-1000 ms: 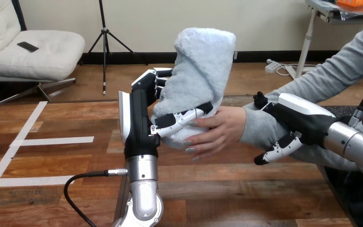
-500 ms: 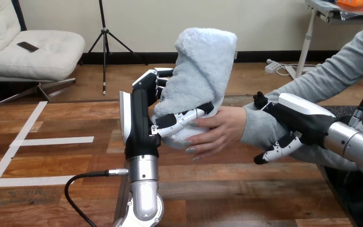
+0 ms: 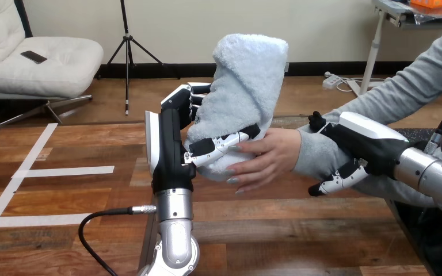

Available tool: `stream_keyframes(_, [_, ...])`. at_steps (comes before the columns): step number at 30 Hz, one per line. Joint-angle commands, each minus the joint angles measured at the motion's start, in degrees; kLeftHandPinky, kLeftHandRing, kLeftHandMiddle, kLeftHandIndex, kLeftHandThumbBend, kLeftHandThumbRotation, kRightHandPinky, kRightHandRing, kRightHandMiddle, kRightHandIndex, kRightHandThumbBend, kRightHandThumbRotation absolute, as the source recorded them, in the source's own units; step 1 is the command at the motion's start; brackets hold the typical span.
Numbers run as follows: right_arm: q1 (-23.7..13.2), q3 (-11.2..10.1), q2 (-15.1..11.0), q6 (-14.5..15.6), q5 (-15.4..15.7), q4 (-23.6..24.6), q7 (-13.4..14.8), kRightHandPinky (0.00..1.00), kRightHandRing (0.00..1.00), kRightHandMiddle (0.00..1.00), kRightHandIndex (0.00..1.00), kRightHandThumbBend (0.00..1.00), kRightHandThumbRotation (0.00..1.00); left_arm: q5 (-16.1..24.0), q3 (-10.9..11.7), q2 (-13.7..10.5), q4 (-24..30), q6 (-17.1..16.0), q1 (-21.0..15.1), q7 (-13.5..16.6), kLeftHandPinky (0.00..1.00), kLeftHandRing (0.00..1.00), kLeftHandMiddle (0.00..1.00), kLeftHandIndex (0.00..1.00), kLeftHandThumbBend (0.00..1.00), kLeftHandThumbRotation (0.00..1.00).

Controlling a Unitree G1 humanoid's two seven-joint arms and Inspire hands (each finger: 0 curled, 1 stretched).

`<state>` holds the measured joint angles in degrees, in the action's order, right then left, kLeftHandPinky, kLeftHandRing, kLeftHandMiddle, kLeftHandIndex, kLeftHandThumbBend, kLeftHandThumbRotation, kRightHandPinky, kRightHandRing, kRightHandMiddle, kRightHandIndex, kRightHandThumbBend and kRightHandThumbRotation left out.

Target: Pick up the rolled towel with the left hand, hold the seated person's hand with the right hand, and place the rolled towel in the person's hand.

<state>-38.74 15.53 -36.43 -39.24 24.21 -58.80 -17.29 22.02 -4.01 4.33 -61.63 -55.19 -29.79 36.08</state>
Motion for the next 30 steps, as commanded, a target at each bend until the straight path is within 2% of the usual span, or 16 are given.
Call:
stream_keyframes(1, [-1.9,-0.79,-0.4,-1.4,-0.35,1.64,1.18,0.16,0.2,0.26,0.29,0.62,0.0,-0.14,-0.4,0.21,1.15,-1.83,-4.79,0.2,0.33,0.37,0.4,0.41,0.55,0.0])
stream_keyframes(30, [-1.72,-0.94,-0.49,-2.08,0.02,1.47,1.66,0.15,0.19,0.25,0.26,0.56,0.0,-0.65,-0.24,0.47,1.23,-1.74,-4.53,-0.35,0.33,0.37,0.4,0.41,0.55,0.0])
